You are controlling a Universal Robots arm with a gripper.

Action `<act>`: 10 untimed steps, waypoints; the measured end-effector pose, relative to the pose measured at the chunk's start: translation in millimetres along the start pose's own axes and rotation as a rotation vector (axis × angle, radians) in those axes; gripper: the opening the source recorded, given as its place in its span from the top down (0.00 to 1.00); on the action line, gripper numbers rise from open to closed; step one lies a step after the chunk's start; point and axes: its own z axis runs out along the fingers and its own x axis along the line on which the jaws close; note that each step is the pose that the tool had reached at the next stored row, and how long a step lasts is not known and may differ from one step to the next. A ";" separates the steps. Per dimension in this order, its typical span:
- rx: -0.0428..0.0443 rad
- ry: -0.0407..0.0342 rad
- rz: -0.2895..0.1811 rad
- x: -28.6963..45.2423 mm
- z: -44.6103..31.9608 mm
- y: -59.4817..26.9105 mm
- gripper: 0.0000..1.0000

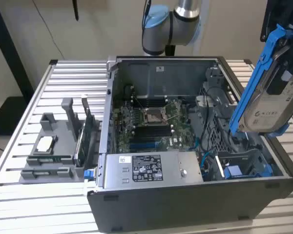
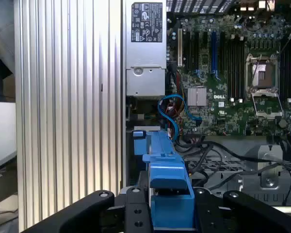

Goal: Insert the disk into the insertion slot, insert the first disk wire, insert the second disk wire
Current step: 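Insert the disk into the insertion slot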

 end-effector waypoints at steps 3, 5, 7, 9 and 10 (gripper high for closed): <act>0.0000 0.0000 0.000 0.0 0.0 0.0 0.67; 0.0000 0.0000 0.000 0.0 0.0 0.0 0.67; 0.0000 0.0001 0.000 0.0 0.0 0.0 0.67; 0.0000 0.0000 0.000 0.0 0.4 0.0 0.67; 0.0000 -0.0001 0.000 0.0 0.6 0.0 0.67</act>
